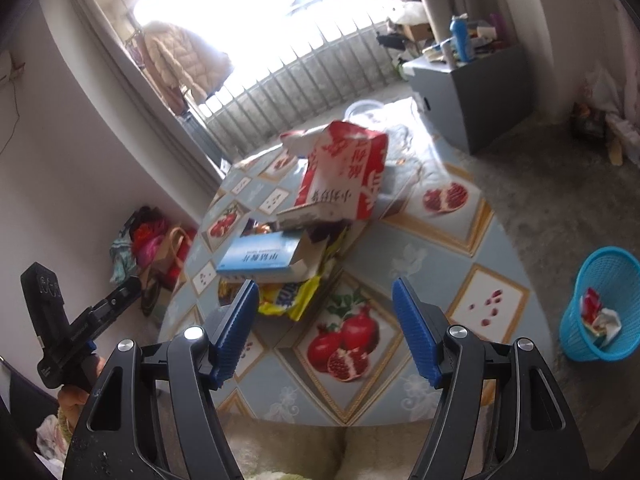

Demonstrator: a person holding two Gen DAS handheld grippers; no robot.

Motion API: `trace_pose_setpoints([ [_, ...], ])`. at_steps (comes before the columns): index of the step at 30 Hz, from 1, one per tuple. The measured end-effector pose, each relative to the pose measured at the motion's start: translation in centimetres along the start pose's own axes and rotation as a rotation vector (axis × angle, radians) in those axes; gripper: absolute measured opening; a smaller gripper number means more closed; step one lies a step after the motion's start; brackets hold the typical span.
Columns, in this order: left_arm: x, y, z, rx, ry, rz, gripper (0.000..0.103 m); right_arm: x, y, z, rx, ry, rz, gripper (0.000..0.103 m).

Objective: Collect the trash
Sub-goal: 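Move both open tools back over the table toward the medicine box, then grasp the gold tissue pack with the left tool while the right tool grasps the blue medicine box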

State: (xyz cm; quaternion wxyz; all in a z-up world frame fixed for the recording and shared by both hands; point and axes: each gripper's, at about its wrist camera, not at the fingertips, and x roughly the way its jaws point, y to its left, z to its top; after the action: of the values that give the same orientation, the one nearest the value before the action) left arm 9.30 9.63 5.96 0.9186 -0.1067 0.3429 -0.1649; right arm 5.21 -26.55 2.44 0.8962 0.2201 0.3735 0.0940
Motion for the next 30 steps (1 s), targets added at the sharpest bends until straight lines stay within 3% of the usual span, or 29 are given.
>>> trace_pose_setpoints([
  [7, 2.2, 1.4, -0.3, -0.018, 0.017, -0.024, 0.062, 2.8, 0.8, -0.2, 0.0, 0.137, 0.007, 0.061],
  [14, 6.3, 2.2, 1.8, -0.019, 0.036, -0.052, 0.046, 5.8, 0.7, -0.2, 0.02, 0.204, 0.011, 0.055],
  [20, 10.8, 4.7, 3.6, -0.048, 0.065, 0.016, 0.035, 8.5, 0.4, -0.1, 0.046, 0.264, 0.008, 0.051],
  [24, 14.7, 6.9, 3.4, -0.078, 0.167, 0.088, 0.025, 10.5, 0.2, -0.8, 0.072, 0.319, 0.016, 0.049],
  [30, 16.4, 7.7, 2.2, -0.077, 0.227, 0.083, 0.012, 12.3, -0.2, -1.7, 0.118, 0.384, 0.037, 0.041],
])
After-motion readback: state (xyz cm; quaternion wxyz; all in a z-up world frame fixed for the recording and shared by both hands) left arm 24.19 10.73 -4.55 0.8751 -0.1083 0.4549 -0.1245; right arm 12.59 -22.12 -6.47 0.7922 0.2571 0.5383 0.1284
